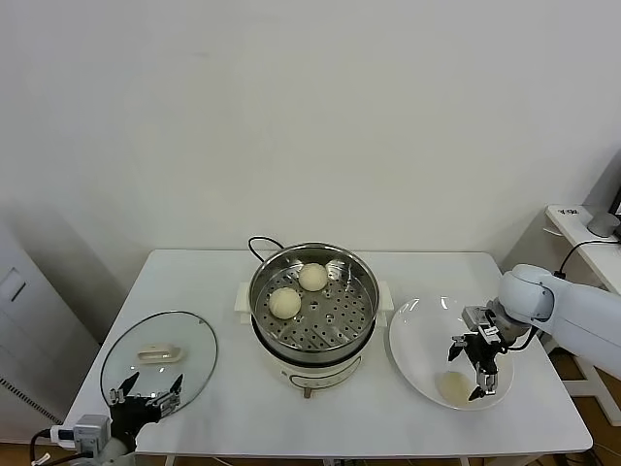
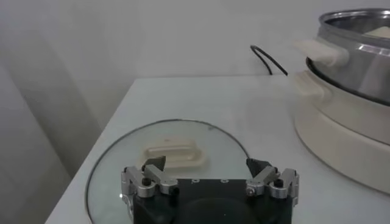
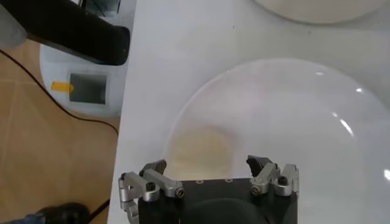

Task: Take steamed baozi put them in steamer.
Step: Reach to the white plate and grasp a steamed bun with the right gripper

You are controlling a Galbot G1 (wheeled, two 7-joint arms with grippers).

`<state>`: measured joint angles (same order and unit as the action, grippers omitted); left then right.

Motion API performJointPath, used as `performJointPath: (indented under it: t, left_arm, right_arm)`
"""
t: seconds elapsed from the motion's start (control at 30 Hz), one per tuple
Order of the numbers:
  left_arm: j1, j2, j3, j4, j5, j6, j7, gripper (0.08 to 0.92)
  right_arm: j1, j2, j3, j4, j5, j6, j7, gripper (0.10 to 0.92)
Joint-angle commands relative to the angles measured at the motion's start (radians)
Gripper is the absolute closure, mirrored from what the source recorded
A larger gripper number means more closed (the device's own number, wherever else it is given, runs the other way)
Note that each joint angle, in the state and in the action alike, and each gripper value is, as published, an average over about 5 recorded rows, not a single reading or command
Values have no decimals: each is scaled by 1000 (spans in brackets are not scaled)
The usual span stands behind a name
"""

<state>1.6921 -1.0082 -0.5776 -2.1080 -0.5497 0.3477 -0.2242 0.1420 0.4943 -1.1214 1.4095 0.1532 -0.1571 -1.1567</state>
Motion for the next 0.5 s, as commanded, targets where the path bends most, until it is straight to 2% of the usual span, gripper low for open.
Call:
performJointPath:
  t: [0.03,0.3,0.5]
  left_arm:
    - [2,-2,1,-1,2,0,0,177]
    - [7,-3,1,-6,-1,0,0,177]
    - [10,-4,2,-12,-1,3,-1,177]
  right_arm:
    - [-73,0,57,-9,-27,-8,2,248]
    - [-103,7,79,-17,-36,-25,7,441]
    - [-119,14,97,-29,-37,-31,21,524]
